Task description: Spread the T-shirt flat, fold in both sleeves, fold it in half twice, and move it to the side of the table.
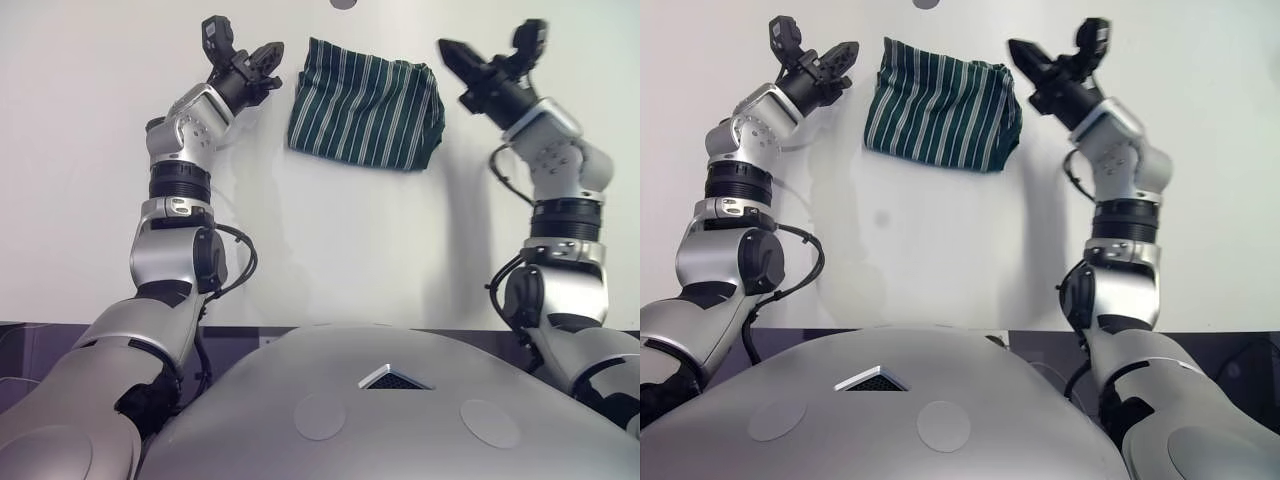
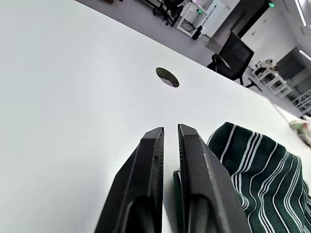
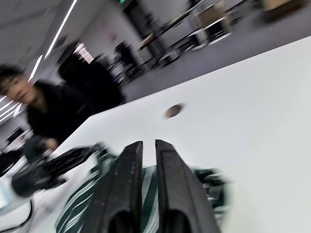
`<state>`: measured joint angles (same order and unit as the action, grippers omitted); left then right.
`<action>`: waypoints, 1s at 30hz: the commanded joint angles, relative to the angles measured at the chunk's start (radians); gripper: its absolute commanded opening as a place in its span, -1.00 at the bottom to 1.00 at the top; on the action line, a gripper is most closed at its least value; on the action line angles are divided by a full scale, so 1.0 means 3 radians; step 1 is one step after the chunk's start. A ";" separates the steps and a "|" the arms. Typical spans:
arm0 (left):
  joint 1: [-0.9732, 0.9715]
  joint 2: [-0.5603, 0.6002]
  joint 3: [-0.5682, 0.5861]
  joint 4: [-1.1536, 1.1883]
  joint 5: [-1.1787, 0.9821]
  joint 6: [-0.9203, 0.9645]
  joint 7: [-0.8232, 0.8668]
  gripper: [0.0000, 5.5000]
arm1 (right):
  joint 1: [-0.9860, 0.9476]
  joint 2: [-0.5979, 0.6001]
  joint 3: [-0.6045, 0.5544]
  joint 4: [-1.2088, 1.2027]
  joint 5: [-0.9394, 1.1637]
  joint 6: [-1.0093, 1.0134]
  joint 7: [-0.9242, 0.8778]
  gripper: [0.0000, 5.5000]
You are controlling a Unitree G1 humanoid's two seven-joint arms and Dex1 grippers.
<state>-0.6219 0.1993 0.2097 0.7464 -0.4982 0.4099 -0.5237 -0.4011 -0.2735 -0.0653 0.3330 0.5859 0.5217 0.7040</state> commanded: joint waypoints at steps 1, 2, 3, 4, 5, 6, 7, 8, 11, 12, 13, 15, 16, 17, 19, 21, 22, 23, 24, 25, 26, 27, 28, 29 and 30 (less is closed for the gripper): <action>-0.0029 0.0003 0.0084 0.0022 0.0039 -0.0009 0.0053 -0.99 | -0.0116 0.0377 0.0314 0.0565 -0.0347 -0.0293 0.0072 -1.00; -0.0021 -0.0015 0.0072 0.0019 0.0063 -0.0015 0.0050 -0.99 | -0.0219 0.0473 0.0277 0.0857 -0.0402 -0.0394 0.0015 -1.00; 0.0013 -0.0041 0.0054 -0.0008 0.0085 -0.0017 0.0055 -0.99 | -0.0343 0.0540 0.0181 0.1239 -0.0448 -0.0494 -0.0164 -1.00; 0.0061 -0.0067 0.0035 -0.0043 0.0107 -0.0016 0.0068 -0.99 | -0.0425 0.0562 0.0046 0.1637 -0.0494 -0.0596 -0.0463 -1.00; 0.0131 -0.0086 0.0012 -0.0091 0.0132 -0.0013 0.0086 -0.99 | -0.0441 0.0520 -0.0124 0.1989 -0.0517 -0.0669 -0.0863 -1.00; 0.0222 -0.0100 0.0001 -0.0160 0.0149 0.0000 0.0108 -0.99 | -0.0387 0.0410 -0.0343 0.2248 -0.0486 -0.0760 -0.1294 -1.00; 0.0314 -0.0107 0.0002 -0.0235 0.0161 0.0013 0.0128 -0.99 | -0.0314 0.0280 -0.0545 0.2416 -0.0429 -0.0839 -0.1627 -1.00; 0.0402 -0.0102 -0.0005 -0.0282 0.0187 0.0010 0.0146 -0.99 | -0.0113 0.0028 -0.0859 0.2505 -0.0305 -0.0942 -0.2012 -1.00; 0.0614 -0.0105 0.0004 -0.0442 0.0236 -0.0020 0.0237 -0.99 | 0.0466 -0.0634 -0.1539 0.2608 -0.0093 -0.1094 -0.2744 -1.00; 0.0669 -0.0118 0.0020 -0.0495 0.0238 -0.0030 0.0274 -0.99 | 0.0619 -0.0770 -0.1643 0.2579 -0.0101 -0.1090 -0.2875 -1.00; 0.0713 -0.0141 0.0032 -0.0530 0.0240 -0.0048 0.0312 -0.99 | 0.0775 -0.0869 -0.1717 0.2498 -0.0129 -0.1036 -0.2972 -1.00; 0.0812 -0.0198 0.0029 -0.0619 0.0252 -0.0083 0.0383 -0.99 | 0.1176 -0.0840 -0.1862 0.1877 -0.0189 -0.0728 -0.3238 -1.00; 0.0847 -0.0220 0.0021 -0.0651 0.0255 -0.0096 0.0407 -0.99 | 0.1402 -0.0746 -0.1897 0.1421 -0.0203 -0.0522 -0.3381 -1.00; 0.0877 -0.0233 0.0015 -0.0664 0.0257 -0.0111 0.0428 -0.99 | 0.1704 -0.0509 -0.1918 0.0633 -0.0146 -0.0148 -0.3688 -1.00; 0.0903 -0.0238 0.0012 -0.0667 0.0255 -0.0128 0.0450 -0.99 | 0.2000 -0.0264 -0.1740 -0.0390 -0.0171 0.0091 -0.3911 -1.00; 0.0912 -0.0214 0.0009 -0.0669 0.0278 -0.0173 0.0473 -0.99 | 0.1920 -0.0305 -0.1545 -0.0968 -0.0330 0.0038 -0.3931 -1.00; 0.0920 -0.0196 -0.0006 -0.0689 0.0305 -0.0221 0.0473 -0.99 | 0.1867 -0.0383 -0.1432 -0.1239 -0.0464 -0.0024 -0.3887 -1.00; 0.0948 -0.0157 -0.0060 -0.0772 0.0421 -0.0397 0.0509 -0.99 | 0.1740 -0.0518 -0.1232 -0.1554 -0.0681 -0.0161 -0.3795 -1.00; 0.0969 -0.0134 -0.0096 -0.0833 0.0510 -0.0526 0.0535 -0.99 | 0.1660 -0.0599 -0.1101 -0.1772 -0.0837 -0.0228 -0.3727 -1.00; 0.1027 -0.0091 -0.0191 -0.1088 0.0768 -0.0846 0.0671 -0.99 | 0.1408 -0.0702 -0.0852 -0.1959 -0.1108 -0.0445 -0.3610 -1.00; 0.1093 -0.0071 -0.0305 -0.1382 0.1027 -0.1106 0.0806 -0.99 | 0.1189 -0.0721 -0.0631 -0.2070 -0.1342 -0.0607 -0.3540 -1.00; 0.1164 -0.0077 -0.0433 -0.1676 0.1296 -0.1304 0.0965 -0.99 | 0.1048 -0.0627 -0.0421 -0.2112 -0.1510 -0.0723 -0.3515 -1.00; 0.1252 -0.0117 -0.0523 -0.1960 0.1486 -0.1425 0.1108 -0.99 | 0.0978 -0.0473 -0.0251 -0.2089 -0.1589 -0.0816 -0.3492 -1.00; 0.1323 -0.0157 -0.0578 -0.2156 0.1599 -0.1467 0.1212 -0.99 | 0.0980 -0.0326 -0.0148 -0.2050 -0.1603 -0.0865 -0.3478 -1.00; 0.1378 -0.0189 -0.0615 -0.2297 0.1674 -0.1483 0.1286 -0.99 | 0.1011 -0.0194 -0.0076 -0.2021 -0.1608 -0.0908 -0.3456 -1.00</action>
<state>-0.2441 0.1639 0.0590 0.1364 -0.0506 -0.0238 -0.1795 -0.1170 -0.3999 -0.1322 -0.2907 0.1135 0.2637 -0.3463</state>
